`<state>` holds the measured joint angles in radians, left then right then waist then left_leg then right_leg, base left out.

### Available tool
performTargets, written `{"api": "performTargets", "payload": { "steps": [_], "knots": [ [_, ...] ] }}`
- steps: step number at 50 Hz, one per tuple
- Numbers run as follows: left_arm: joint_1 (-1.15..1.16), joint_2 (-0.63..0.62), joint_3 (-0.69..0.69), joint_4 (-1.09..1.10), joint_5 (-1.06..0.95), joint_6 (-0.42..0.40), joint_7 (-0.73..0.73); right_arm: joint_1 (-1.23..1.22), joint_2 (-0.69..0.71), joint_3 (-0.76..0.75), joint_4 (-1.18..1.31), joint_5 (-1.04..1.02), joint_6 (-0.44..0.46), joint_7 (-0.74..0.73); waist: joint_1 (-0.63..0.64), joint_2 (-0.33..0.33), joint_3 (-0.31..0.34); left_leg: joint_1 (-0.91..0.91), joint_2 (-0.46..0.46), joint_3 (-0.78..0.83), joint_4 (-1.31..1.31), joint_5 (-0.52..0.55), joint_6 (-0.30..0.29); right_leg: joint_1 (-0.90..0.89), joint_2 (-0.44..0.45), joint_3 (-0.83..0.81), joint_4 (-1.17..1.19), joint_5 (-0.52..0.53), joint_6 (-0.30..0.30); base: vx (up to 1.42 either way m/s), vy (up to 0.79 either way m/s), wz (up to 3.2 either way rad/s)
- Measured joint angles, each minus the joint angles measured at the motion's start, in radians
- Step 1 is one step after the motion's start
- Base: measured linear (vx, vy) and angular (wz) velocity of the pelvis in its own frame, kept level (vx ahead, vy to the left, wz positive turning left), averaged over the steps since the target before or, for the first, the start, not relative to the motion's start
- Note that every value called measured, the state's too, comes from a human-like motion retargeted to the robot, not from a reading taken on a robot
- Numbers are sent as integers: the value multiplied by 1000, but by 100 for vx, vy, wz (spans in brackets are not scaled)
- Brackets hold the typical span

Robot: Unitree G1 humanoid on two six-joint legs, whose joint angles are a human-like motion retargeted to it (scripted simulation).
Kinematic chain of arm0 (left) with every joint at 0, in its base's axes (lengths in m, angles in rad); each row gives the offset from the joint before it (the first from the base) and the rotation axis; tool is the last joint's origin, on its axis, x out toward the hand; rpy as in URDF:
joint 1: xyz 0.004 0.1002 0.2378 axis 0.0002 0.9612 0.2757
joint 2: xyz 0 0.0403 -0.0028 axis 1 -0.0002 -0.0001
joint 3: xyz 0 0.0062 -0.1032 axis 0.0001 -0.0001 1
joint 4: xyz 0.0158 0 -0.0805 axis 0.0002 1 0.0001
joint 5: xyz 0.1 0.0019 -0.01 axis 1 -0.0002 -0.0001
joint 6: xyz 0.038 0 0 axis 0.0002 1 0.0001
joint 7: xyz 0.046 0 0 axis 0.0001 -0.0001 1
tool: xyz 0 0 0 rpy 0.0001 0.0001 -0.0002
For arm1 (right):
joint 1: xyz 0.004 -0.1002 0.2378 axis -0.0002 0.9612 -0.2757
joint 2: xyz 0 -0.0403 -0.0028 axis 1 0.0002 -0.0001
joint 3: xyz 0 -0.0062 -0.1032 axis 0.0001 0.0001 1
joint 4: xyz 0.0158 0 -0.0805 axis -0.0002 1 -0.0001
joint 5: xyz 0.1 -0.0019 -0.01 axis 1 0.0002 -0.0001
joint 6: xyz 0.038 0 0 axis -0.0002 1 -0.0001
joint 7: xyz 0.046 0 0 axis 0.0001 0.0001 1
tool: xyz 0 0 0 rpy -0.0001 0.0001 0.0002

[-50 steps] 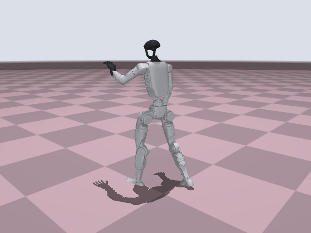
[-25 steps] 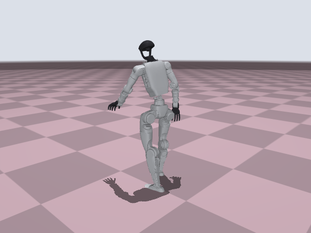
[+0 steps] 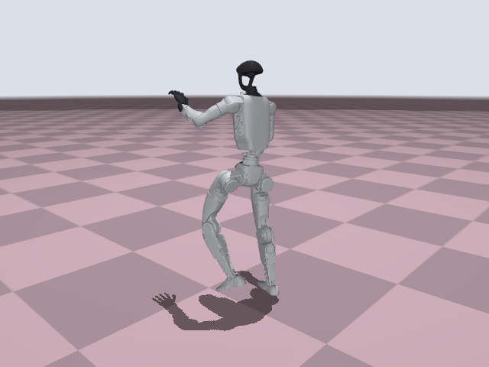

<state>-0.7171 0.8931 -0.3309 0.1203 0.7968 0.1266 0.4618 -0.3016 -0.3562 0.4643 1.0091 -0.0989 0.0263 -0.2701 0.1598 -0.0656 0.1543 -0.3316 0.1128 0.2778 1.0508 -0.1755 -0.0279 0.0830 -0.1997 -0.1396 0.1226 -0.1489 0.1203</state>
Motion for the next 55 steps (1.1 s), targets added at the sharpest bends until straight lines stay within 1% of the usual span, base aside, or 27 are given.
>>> {"api": "performTargets", "payload": {
  "steps": [2, 5, 8, 11, 13, 16, 18, 20, 23, 25, 27, 30, 33, 35, 38, 42, 43, 45, 47, 50, 52, 55],
  "knots": [
    [-56, 13, 26, -26, 17, 22, 5, -26, -6, 9, -16, -6, 3, 18, 14, -4, 4, -23, -4, 0, -96, 8, -11, 16, -6, 4, -2, -12, 11, 36, 7, -20],
    [-135, 28, 55, -39, 32, 50, 24, -54, -8, 14, -40, -15, 5, 34, 27, -9, 12, -24, 9, 23, -318, 27, -9, 37, -9, 8, -1, -33, 28, 38, 10, -18],
    [-197, 38, 61, -26, 30, 65, 55, -67, -4, 26, -54, -16, -5, 37, 32, -7, 20, 31, 21, 64, -642, 46, -15, 59, -2, 14, 0, -57, 45, 42, 14, -24],
    [-241, 36, 35, 23, 24, 57, 77, -53, 8, 52, -53, -19, -29, 42, 32, -3, 18, 112, 27, 90, -937, 77, -50, 91, 14, 23, 6, -86, 61, 48, 19, -32],
    [-264, 23, 1, 81, 26, 47, 75, -27, 20, 70, -43, -34, -42, 52, 32, -5, 10, 159, 31, 98, -1047, 127, -70, 111, 21, 31, 21, -105, 62, 53, 24, -33],
    [-279, -16, -65, 212, 35, 32, 59, 31, 40, 84, -20, -86, -47, 63, 29, -23, -6, 212, 28, 103, -1085, 218, -59, 130, 14, 42, 75, -119, 47, 56, 27, -26],
    [-273, -54, -115, 336, 42, 21, 52, 76, 53, 84, -3, -124, -51, 58, 19, -38, -9, 247, 23, 101, -1068, 221, -44, 133, 2, 44, 146, -110, 23, 57, 31, -7],
    [-251, -100, -169, 495, 48, 15, 48, 126, 64, 76, 12, -153, -61, 45, 0, -48, -3, 288, 19, 96, -1038, 177, -36, 121, -9, 40, 261, -76, -23, 55, 32, 10],
    [-207, -191, -251, 795, 47, 13, 36, 201, 74, 54, 22, -165, -81, 31, -38, -53, 14, 344, 20, 83, -1005, 115, -38, 28, -19, 36, 529, 1, -132, 48, 31, 21],
    [-159, -243, -283, 960, 52, 20, 14, 246, 73, 41, 16, -161, -94, 31, -69, -52, 22, 369, 26, 75, -993, 90, -43, -57, -17, 27, 697, 18, -193, 41, 26, 23],
    [-111, -285, -290, 1076, 67, 26, 5, 281, 65, 30, 7, -163, -108, 32, -98, -49, 29, 379, 32, 67, -980, 66, -49, -138, -12, 4, 807, -17, -224, 38, 21, 25],
    [-39, -327, -269, 1150, 99, 35, 20, 316, 47, 16, 3, -186, -126, 26, -133, -41, 42, 391, 43, 58, -962, 29, -61, -228, -4, -60, 849, -72, -237, 35, 17, 21],
    [11, -351, -244, 1143, 117, 40, 43, 335, 35, 5, 20, -209, -133, 13, -149, -34, 55, 403, 45, 53, -958, -1, -71, -276, 4, -153, 741, -87, -216, 33, 12, 15],
    [27, -362, -236, 1130, 116, 38, 49, 342, 33, -3, 37, -209, -133, 6, -155, -34, 64, 412, 40, 48, -959, -18, -74, -292, 20, -204, 610, -73, -184, 33, 8, 21],
    [29, -375, -236, 1119, 99, 27, 51, 344, 37, -19, 61, -192, -124, 3, -166, -48, 78, 423, 11, 28, -958, -47, -74, -301, 56, -216, 342, 32, -114, 34, 5, 41],
    [20, -388, -249, 1115, 76, 2, 55, 341, 46, -36, 71, -171, -118, 12, -196, -75, 97, 454, -42, -14, -956, -94, -75, -298, 85, -139, -5, 211, 9, 40, 1, 65],
    [19, -391, -252, 1115, 76, -6, 55, 339, 46, -38, 69, -168, -121, 17, -206, -78, 100, 465, -52, -25, -957, -107, -77, -297, 87, -117, -66, 231, 41, 45, -2, 66],
    [22, -394, -259, 1110, 82, -22, 53, 335, 45, -42, 63, -158, -133, 27, -222, -73, 100, 489, -62, -45, -956, -131, -82, -295, 89, -90, -140, 235, 88, 49, -3, 58],
    [34, -392, -266, 1090, 87, -33, 51, 332, 39, -46, 54, -146, -142, 30, -234, -55, 89, 510, -63, -60, -950, -152, -86, -288, 88, -94, -150, 229, 96, 52, -5, 44],
    [45, -375, -262, 1028, 89, -43, 49, 309, 23, -63, 48, -127, -142, 28, -244, -18, 72, 524, -59, -77, -902, -175, -84, -260, 78, -124, -137, 270, 69, 56, -7, 30],
    [55, -358, -244, 970, 91, -49, 51, 296, 16, -80, 51, -123, -134, 19, -239, 6, 59, 515, -49, -76, -820, -174, -73, -232, 72, -128, -120, 273, 46, 58, -11, 13],
    [69, -331, -214, 872, 87, -60, 44, 276, 10, -101, 67, -120, -118, 2, -215, 35, 44, 460, -22, -67, -598, -115, -44, -190, 62, -115, -61, 200, 20, 58, -14, -5]
  ]
}}
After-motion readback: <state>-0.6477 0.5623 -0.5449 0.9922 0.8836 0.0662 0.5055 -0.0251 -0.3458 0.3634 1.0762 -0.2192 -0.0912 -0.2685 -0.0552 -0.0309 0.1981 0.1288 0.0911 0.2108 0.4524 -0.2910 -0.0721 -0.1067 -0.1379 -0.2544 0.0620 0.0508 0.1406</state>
